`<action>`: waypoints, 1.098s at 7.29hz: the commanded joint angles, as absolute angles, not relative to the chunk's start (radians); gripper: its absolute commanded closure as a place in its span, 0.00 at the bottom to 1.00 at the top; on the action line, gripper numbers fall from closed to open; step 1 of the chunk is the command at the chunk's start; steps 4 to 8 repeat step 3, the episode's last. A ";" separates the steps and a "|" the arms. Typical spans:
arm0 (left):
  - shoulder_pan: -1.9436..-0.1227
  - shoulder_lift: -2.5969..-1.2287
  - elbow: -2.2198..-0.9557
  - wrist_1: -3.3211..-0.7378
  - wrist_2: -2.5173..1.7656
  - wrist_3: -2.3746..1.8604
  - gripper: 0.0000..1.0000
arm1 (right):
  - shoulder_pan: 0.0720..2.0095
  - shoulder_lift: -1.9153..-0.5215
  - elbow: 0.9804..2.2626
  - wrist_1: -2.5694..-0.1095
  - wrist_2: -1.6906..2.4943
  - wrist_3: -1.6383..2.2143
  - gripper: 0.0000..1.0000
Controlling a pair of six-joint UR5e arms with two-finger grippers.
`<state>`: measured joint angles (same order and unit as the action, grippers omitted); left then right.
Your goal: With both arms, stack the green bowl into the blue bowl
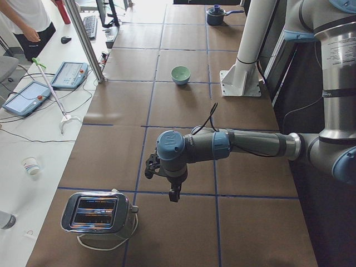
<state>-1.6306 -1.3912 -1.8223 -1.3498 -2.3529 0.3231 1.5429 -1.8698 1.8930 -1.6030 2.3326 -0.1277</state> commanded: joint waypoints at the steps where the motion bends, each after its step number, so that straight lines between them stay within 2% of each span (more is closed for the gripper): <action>1: -1.629 -1.391 -1.822 -1.350 -2.353 0.324 0.00 | 1.542 -1.870 1.893 -1.603 2.333 -0.126 0.00; 8: -1.626 -1.391 -1.822 -1.351 -2.352 0.324 0.00 | 1.542 -1.870 1.891 -1.603 2.341 -0.121 0.00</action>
